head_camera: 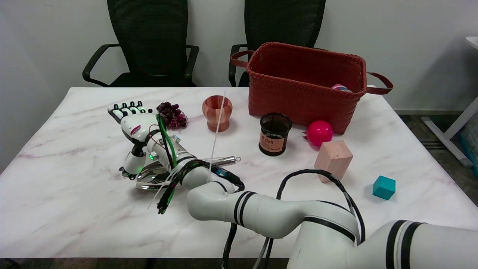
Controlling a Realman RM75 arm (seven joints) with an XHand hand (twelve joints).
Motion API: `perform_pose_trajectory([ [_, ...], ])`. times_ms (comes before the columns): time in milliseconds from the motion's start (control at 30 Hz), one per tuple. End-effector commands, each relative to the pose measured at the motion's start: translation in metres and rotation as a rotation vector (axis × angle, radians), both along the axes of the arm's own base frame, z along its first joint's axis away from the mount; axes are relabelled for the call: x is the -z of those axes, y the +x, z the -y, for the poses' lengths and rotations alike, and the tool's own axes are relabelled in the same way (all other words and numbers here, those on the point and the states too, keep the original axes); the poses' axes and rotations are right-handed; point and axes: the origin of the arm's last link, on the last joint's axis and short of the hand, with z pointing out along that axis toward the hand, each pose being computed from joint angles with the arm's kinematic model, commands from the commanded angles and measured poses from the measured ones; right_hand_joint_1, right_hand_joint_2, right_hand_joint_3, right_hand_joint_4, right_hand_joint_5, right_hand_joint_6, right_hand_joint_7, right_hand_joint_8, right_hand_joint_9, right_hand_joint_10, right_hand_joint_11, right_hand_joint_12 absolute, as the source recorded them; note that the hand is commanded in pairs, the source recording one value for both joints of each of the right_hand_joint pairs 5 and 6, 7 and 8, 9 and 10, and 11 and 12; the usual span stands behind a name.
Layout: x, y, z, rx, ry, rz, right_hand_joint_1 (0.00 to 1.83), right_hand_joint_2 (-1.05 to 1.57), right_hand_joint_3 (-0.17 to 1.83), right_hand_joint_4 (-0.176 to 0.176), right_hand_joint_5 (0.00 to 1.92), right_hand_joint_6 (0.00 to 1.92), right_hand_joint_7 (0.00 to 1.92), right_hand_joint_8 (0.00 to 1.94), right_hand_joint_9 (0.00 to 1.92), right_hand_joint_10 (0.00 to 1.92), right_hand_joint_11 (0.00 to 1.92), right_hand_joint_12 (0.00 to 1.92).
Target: Pick up the black pen container.
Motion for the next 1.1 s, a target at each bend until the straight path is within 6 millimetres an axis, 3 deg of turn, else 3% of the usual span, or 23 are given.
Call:
perform_pose_trajectory([
  [33,0.002,0.002,-0.002,-0.004,0.013,0.007,1.09,0.03,1.05,0.0,0.06,0.06,0.05,0.05,0.0,0.0,0.0,0.0],
  [700,0.002,0.017,-0.002,-0.005,0.014,0.083,1.13,-0.01,0.98,0.0,0.05,0.05,0.05,0.05,0.0,0.0,0.0,0.0],
  [1100,-0.047,0.043,-0.013,-0.065,-0.075,0.346,1.22,0.02,0.87,0.0,0.05,0.05,0.05,0.05,0.0,0.0,0.0,0.0],
])
